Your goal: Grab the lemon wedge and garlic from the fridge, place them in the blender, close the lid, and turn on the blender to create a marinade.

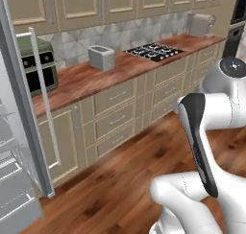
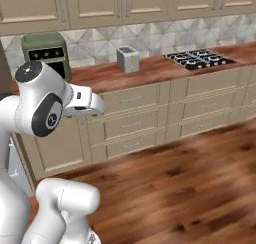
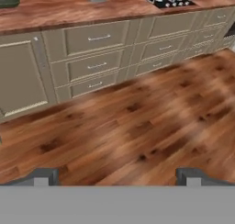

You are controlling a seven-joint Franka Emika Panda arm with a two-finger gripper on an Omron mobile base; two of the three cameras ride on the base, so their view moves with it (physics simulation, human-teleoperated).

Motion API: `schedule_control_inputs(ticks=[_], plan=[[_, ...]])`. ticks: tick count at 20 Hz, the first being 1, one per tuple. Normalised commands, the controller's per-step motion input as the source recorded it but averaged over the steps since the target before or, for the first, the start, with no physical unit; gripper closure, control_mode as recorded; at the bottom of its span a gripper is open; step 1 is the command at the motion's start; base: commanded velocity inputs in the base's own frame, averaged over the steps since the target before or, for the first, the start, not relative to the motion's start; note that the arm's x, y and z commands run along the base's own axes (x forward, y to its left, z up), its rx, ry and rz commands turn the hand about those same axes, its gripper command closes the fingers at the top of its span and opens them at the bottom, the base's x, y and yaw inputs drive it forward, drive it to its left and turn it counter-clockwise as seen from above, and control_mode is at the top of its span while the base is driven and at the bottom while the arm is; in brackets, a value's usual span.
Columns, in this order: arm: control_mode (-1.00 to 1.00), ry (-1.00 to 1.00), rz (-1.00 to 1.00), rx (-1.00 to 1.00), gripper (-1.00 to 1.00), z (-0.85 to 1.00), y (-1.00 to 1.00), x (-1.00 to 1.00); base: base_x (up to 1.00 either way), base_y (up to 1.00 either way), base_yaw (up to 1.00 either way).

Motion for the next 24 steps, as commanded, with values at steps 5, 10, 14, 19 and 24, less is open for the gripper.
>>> schedule_control_inputs(ticks=[5, 10, 14, 19, 24], plan=[[1.00, 0.00, 0.00, 0.00, -1.00, 0.00, 0.00, 0.00, 0.00, 0.00, 0.59], [1.00, 0.00, 0.00, 0.00, -1.00, 0.00, 0.00, 0.00, 0.00, 0.14, 0.53], [1.00, 0.00, 0.00, 0.00, -1.00, 0.00, 0.00, 0.00, 0.00, 0.28, 0.48], [1.00, 0.00, 0.00, 0.00, -1.00, 0.00, 0.00, 0.00, 0.11, 0.70, 0.37], [1.00, 0.00, 0.00, 0.00, -1.00, 0.00, 0.00, 0.00, 0.22, 0.99, 0.28]])
